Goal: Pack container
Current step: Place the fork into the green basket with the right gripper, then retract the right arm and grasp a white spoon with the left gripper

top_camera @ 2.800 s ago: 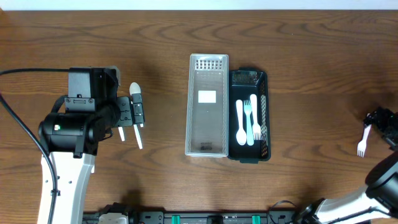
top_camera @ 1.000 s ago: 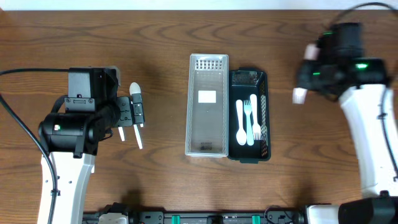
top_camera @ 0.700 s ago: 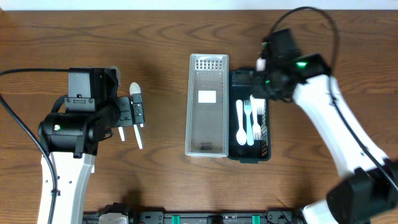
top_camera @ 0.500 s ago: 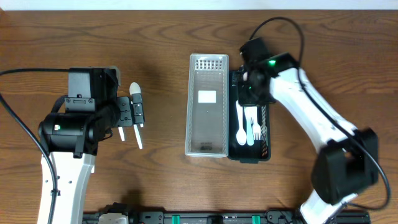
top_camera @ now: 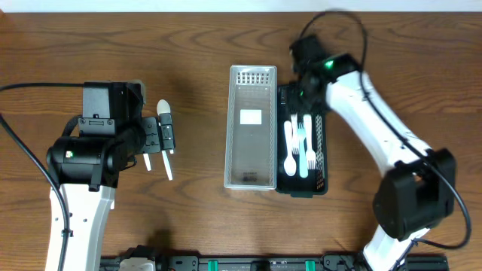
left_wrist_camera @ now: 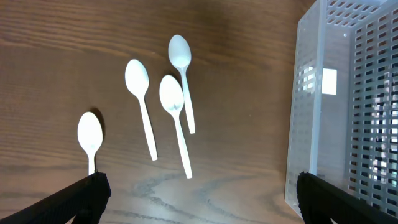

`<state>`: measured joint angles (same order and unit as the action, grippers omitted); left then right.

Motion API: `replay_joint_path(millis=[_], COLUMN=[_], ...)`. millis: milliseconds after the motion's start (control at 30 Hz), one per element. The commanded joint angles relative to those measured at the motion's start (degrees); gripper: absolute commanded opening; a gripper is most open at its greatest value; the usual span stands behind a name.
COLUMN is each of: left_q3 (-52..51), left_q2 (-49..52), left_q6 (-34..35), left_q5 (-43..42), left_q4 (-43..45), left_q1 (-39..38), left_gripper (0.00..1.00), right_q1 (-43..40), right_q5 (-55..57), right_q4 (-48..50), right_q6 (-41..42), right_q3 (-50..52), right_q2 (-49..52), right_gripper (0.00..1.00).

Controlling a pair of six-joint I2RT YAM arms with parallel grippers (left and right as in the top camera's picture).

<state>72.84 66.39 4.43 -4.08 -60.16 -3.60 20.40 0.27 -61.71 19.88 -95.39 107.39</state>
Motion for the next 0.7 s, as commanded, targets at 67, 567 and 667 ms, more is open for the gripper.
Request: replay_joint_path(millis=[67,567,667], left_q3=[1.1,0.9,-0.9], left_q2=[0.3,15.3,17.4], left_q6=[-0.8,0.8,0.7], left_q5=[0.7,0.7,0.7], left_q4=[-0.7,0.9,3.1], left_q1=[-0.2,3.5,7.5], left_gripper=[0.98,0.98,0.98], right_q1=[-9.2,-30.3,-30.6], right_q5=[6.4,5.5,5.6], right_q4=[-1.1,-4.2,-2.3], right_q6=[-1.3,-8.2,-8.8], right_q3=[-6.6,2.7,6.4], right_q2=[-7.4,-4.3,-4.3], right_gripper=[0.64,0.76,0.76])
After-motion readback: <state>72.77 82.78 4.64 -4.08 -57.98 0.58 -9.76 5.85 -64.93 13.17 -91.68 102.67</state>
